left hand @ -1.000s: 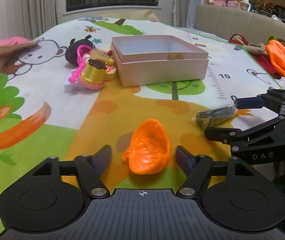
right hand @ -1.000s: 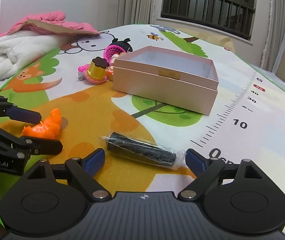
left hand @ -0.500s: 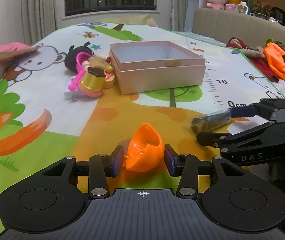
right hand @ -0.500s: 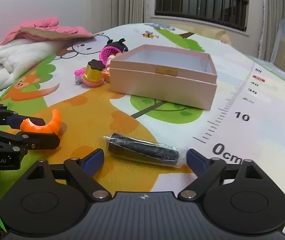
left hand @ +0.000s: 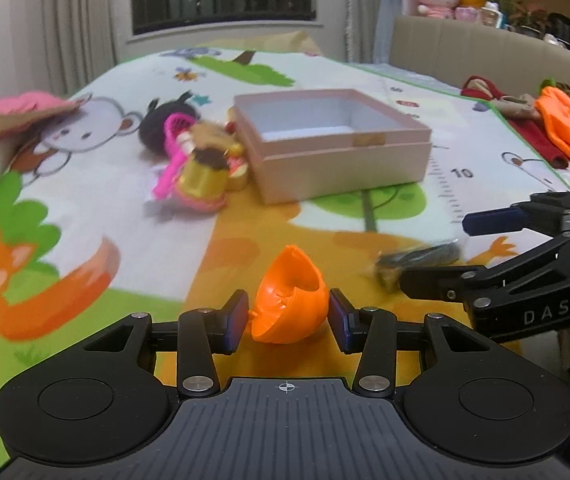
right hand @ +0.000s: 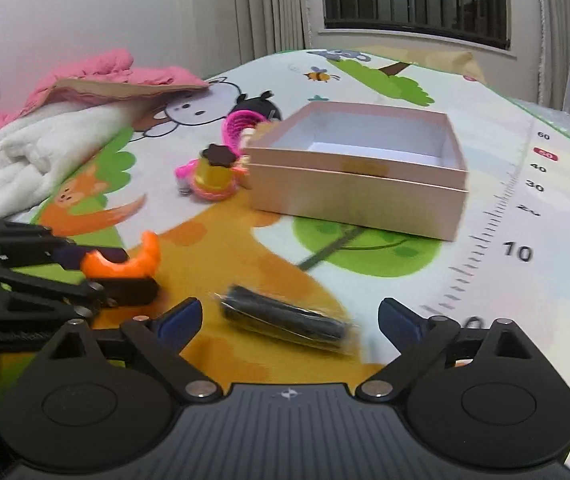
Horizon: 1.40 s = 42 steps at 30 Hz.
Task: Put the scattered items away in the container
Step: 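Carry the bag and pumpkin over the pink box and open both tools to drop them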
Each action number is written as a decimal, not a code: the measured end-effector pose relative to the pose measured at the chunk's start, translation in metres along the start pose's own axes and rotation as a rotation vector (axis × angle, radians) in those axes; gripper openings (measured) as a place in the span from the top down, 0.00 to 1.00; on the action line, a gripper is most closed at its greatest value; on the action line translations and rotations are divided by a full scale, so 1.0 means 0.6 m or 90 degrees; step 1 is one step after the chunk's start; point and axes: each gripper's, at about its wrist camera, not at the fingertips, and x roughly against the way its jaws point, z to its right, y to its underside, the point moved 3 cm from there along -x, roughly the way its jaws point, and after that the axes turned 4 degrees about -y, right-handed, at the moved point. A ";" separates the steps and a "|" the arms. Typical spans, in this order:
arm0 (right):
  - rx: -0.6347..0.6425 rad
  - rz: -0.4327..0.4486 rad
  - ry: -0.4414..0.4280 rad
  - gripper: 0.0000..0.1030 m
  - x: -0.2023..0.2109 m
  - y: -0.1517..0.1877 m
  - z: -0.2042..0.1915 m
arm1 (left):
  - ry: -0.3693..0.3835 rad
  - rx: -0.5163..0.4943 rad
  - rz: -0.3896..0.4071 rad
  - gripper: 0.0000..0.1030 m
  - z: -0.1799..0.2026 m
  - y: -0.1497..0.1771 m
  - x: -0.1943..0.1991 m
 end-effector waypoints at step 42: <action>-0.113 0.159 0.004 0.14 -0.095 -0.273 0.227 | 0.082 0.011 0.151 0.20 -0.020 -0.288 -0.179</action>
